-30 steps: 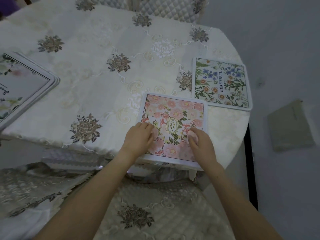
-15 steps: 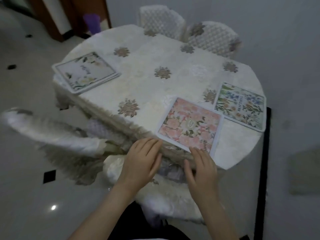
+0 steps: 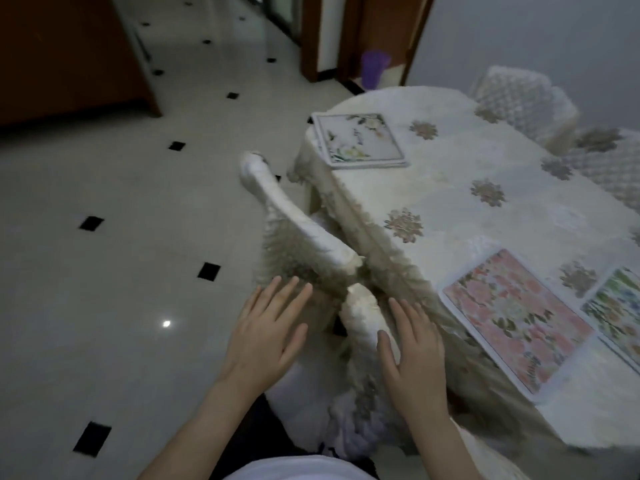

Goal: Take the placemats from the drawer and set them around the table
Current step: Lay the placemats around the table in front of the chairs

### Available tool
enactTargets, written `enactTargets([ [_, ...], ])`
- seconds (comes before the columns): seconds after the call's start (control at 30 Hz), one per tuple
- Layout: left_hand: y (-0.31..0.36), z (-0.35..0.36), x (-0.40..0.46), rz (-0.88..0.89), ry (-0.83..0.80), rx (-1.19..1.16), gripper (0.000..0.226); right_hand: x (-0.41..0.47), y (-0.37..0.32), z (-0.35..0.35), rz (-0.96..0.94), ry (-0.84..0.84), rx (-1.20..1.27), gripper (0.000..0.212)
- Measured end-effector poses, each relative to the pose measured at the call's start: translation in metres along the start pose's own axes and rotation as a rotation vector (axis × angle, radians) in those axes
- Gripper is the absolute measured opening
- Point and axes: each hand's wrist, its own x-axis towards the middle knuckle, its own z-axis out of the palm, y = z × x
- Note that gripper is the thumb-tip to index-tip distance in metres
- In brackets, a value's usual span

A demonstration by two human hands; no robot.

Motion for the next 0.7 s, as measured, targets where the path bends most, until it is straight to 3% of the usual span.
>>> enactTargets([
  [0.43,-0.256,-0.126,-0.003,-0.359,0.124,0.104,0.053,0.148,-0.246,0.166,-0.353,-0.099,0.1,0.051],
  [0.7,-0.353,-0.144,0.063,-0.329,0.09,0.045,0.053,0.221,-0.313,0.222,-0.374,-0.158,0.084,0.049],
])
